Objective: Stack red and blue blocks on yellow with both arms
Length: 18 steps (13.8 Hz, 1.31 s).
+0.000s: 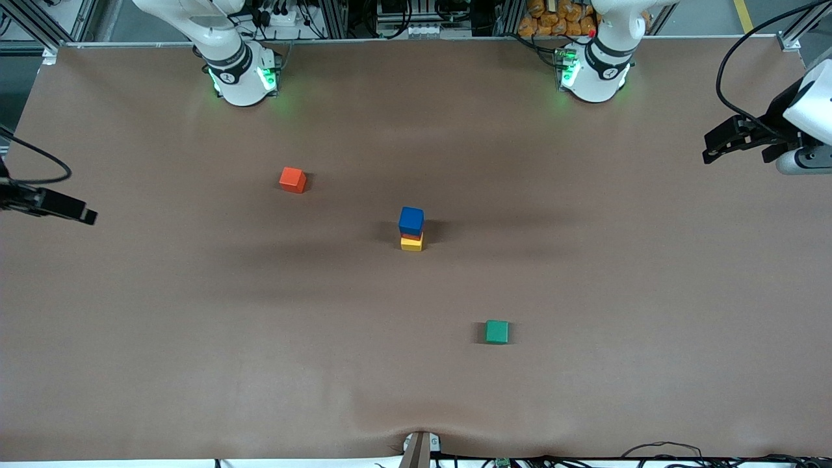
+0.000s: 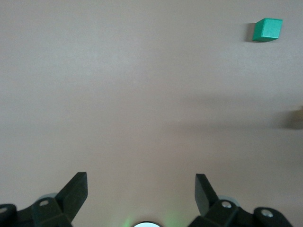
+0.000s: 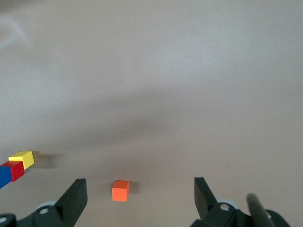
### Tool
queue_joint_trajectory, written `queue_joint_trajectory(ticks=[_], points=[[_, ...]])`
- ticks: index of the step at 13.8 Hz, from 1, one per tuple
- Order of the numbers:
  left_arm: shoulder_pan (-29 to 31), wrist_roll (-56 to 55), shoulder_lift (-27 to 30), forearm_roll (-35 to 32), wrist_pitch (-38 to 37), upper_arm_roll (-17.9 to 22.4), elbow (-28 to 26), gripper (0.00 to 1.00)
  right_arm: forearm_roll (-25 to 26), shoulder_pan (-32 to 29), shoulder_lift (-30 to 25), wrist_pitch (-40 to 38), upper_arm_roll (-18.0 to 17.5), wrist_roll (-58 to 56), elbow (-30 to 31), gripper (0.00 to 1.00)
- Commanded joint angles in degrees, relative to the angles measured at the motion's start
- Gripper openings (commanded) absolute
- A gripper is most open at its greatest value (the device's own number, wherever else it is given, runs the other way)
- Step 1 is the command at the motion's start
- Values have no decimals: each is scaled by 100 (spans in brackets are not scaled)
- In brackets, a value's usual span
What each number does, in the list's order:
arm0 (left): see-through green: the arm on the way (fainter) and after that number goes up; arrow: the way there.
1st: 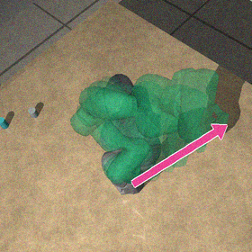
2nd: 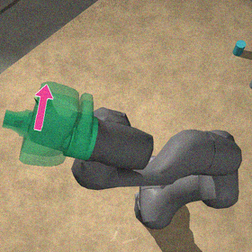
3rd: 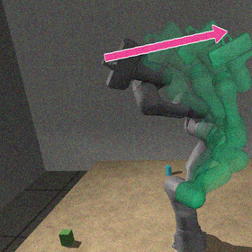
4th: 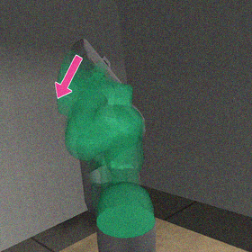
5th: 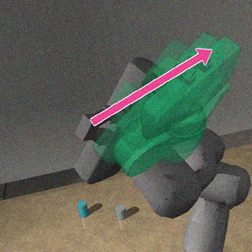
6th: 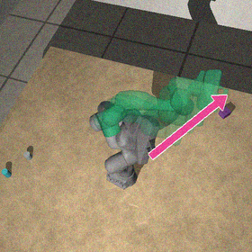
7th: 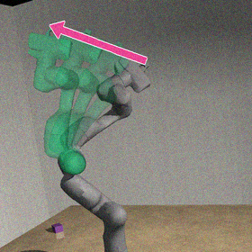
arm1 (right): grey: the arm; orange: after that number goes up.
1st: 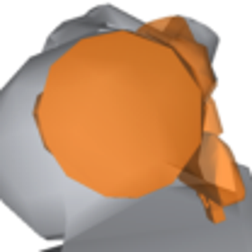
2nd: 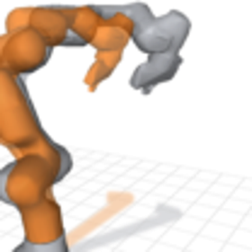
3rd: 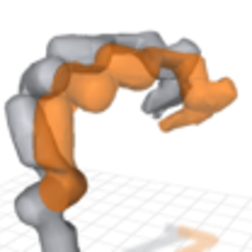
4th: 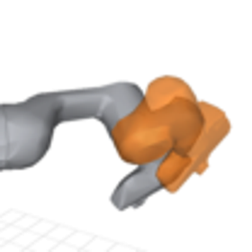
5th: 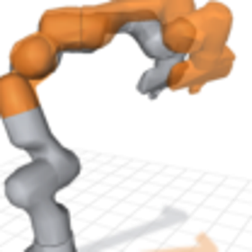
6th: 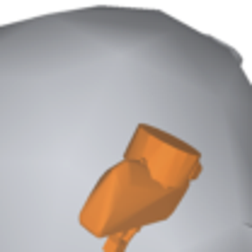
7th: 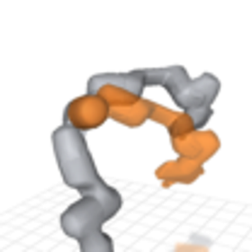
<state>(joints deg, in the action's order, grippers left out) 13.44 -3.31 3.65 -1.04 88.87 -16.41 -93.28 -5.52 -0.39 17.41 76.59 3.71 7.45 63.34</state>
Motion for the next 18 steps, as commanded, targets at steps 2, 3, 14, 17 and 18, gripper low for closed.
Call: queue_joint_trajectory(ticks=[2, 3, 14, 17, 18], points=[[88, 58, 48, -45, -45, -11, 134, 100, -134, -269, -316, -497, -116, -59, -112, 100], [80, 58, 48, -28, -45, -37, 143, 100, -64, -251, -396, -462, -107, -42, 37, 100], [27, 67, 30, -1, -54, -73, 134, 100, 295, -190, -1830, 515, -151, -121, 2018, 100], [36, 111, 4, 174, -45, -73, 143, 100, 349, -198, -1855, 330, -125, -129, 1928, 100], [44, 111, 4, 174, -45, -73, 143, 100, 358, -198, -1864, 225, -125, -147, 1911, 100]])
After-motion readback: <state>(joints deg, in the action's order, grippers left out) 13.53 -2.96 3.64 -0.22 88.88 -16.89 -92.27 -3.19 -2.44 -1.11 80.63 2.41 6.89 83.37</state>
